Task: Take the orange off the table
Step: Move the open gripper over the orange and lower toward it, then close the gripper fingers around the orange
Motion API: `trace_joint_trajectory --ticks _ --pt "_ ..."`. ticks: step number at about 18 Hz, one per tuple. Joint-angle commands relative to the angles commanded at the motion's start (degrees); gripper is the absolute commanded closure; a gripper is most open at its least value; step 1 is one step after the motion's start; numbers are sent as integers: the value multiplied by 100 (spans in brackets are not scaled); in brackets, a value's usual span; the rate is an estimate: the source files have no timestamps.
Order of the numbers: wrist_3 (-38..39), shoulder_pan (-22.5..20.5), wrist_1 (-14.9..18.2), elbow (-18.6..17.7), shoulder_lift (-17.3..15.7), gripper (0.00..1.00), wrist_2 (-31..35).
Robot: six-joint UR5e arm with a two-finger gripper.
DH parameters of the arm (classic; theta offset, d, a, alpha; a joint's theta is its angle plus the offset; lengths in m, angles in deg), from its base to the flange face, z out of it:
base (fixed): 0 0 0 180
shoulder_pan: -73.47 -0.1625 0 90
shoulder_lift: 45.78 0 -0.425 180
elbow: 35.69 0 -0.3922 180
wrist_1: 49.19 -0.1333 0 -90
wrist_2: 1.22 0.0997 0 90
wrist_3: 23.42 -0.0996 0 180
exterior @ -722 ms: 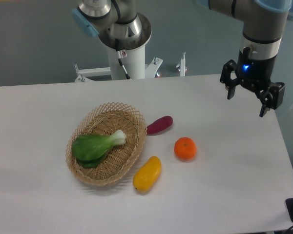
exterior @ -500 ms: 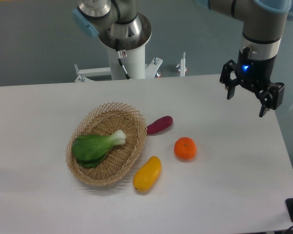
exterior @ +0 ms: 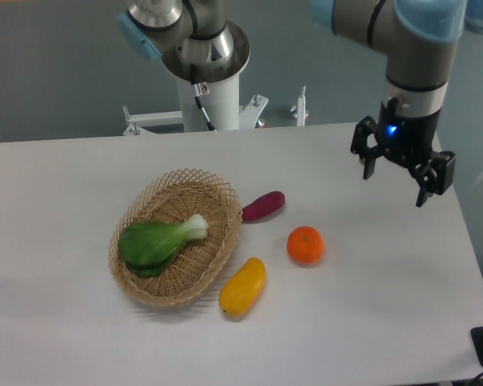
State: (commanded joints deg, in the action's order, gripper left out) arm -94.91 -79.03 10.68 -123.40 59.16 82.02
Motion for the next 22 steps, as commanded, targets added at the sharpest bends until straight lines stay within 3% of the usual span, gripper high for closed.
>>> trace_joint_trajectory --ticks 3,8,12,15,22 --pt "749 150 -160 -159 97 0 0" --pt "786 282 -204 -1011 263 0 44" --pt "1864 300 -169 -898 632 0 140" --pt "2200 352 -168 -932 896 0 141" --pt "2148 431 -230 -1065 1011 0 158"
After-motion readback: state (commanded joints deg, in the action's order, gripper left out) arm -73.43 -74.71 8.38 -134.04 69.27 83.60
